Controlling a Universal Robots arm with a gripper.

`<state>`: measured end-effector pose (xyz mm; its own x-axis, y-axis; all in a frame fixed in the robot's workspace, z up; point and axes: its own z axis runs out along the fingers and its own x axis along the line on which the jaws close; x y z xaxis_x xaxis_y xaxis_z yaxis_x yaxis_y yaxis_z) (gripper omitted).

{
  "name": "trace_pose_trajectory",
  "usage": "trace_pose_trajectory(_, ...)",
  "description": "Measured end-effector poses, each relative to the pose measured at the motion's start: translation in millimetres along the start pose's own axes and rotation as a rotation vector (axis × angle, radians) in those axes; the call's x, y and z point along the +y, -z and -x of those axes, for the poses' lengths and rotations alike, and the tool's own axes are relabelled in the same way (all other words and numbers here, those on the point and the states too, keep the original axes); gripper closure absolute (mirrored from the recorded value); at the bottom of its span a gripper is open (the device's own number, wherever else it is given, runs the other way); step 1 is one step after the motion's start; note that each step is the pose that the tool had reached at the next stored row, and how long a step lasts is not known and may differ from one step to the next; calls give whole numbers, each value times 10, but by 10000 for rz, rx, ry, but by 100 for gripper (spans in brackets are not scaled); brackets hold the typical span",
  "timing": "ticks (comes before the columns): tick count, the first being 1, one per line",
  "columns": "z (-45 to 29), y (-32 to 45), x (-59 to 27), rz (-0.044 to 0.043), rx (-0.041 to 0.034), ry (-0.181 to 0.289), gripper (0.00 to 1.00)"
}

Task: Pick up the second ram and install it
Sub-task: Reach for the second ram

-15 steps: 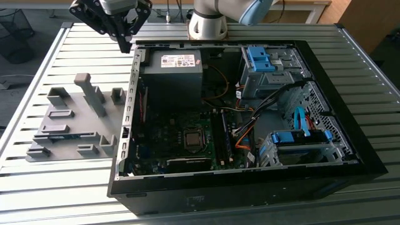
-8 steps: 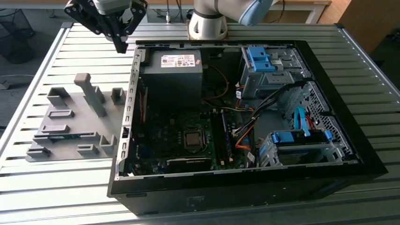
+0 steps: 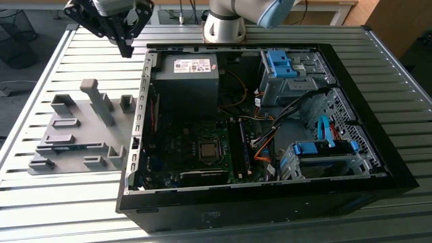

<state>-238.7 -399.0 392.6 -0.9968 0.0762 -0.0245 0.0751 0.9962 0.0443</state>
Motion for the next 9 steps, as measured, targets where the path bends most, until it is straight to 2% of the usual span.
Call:
trace_pose_trajectory(5,-48,1,-3,0,0,0,89)
trace_pose_trajectory(9,-56,1,-4,0,0,0,89)
